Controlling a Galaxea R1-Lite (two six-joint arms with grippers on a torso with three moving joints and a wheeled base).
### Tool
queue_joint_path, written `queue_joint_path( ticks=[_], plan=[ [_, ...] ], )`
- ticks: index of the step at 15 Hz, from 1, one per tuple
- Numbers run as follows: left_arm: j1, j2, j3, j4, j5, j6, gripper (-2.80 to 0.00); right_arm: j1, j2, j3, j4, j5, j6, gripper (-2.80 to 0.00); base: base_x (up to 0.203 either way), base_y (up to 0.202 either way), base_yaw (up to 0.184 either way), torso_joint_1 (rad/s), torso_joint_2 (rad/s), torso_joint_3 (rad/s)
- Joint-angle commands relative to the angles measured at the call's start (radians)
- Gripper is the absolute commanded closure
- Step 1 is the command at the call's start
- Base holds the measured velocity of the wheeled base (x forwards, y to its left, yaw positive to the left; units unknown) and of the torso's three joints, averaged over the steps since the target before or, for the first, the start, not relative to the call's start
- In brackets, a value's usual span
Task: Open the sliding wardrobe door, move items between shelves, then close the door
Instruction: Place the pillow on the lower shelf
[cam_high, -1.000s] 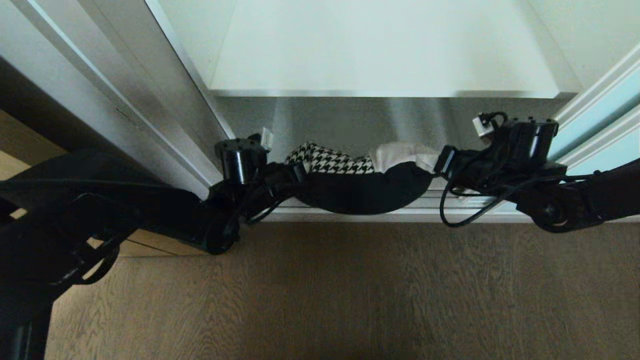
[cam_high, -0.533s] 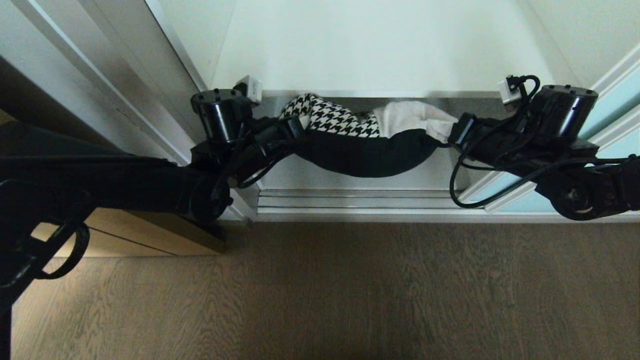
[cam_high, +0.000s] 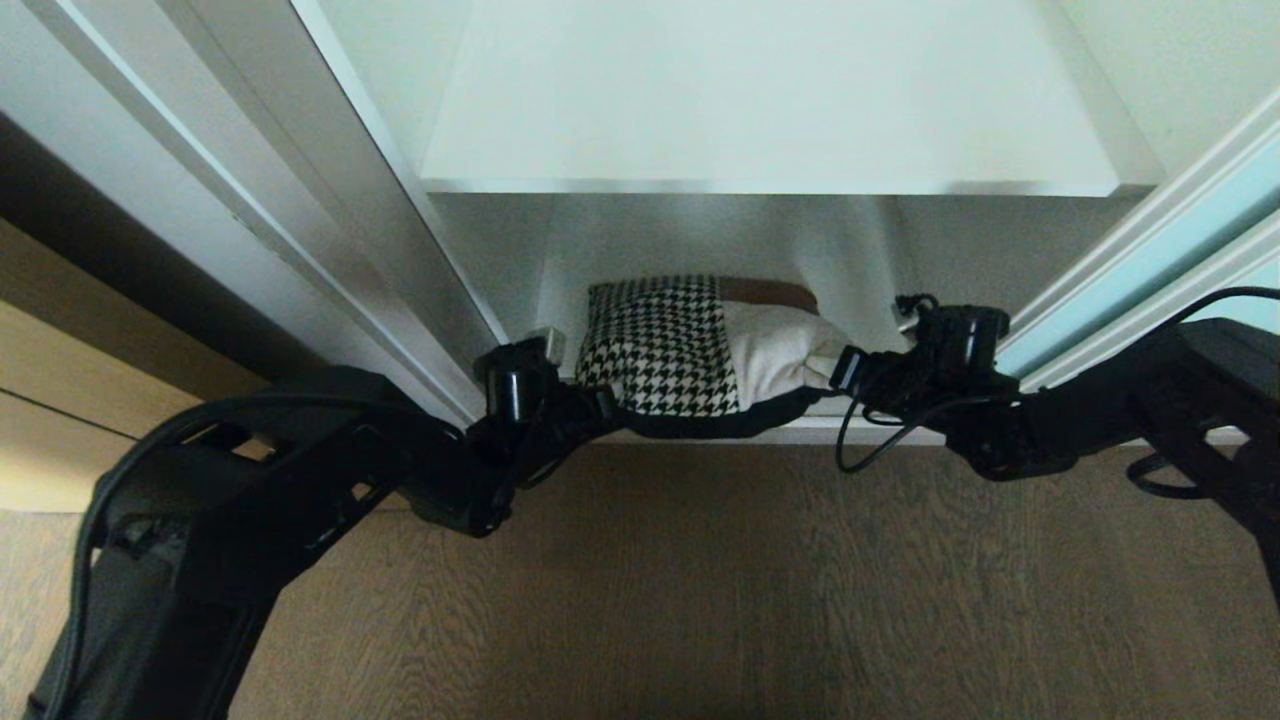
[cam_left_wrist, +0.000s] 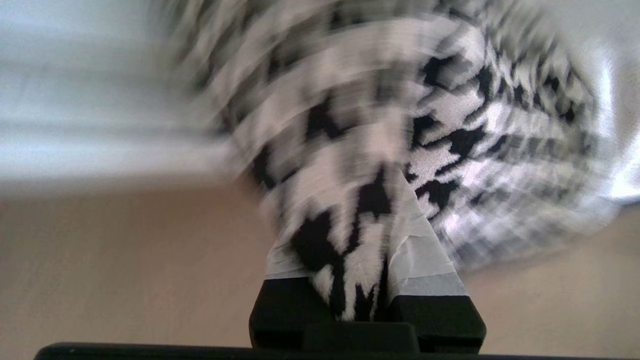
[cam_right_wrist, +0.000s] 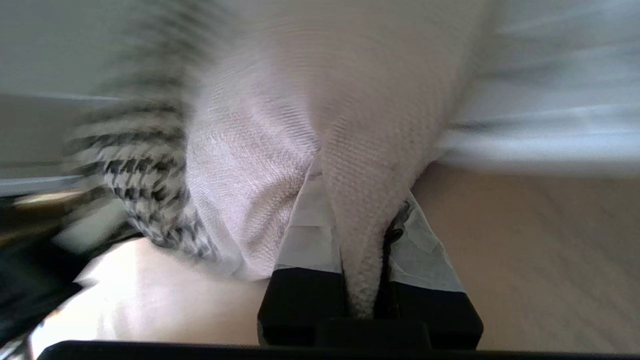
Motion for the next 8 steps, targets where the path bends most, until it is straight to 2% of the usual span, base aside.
queue_joint_path(
  ticks=[1, 4, 6, 8],
  plan=[
    [0.027, 0.080, -0.026, 0.069, 0.002, 0.000, 0.00, -0.004, 0.106, -0.042, 0.023, -0.012, -0.001, 0.00, 0.000, 0.000, 0.000, 0.000, 0.00, 0.000],
    [0.033, 0.077, -0.026, 0.153, 0.014, 0.046, 0.00, -0.004, 0.104, -0.065, 0.073, -0.014, 0.000, 0.00, 0.000, 0.000, 0.000, 0.000, 0.00, 0.000],
    [0.032, 0.075, -0.030, 0.207, 0.060, 0.056, 0.00, -0.006, 0.095, -0.094, 0.160, -0.015, 0.004, 0.00, 0.000, 0.000, 0.000, 0.000, 0.00, 0.000],
    [0.032, 0.048, -0.031, 0.309, 0.073, 0.093, 0.00, -0.010, 0.059, -0.103, 0.234, -0.015, 0.007, 0.00, 0.000, 0.000, 0.000, 0.000, 0.00, 0.000]
  ],
)
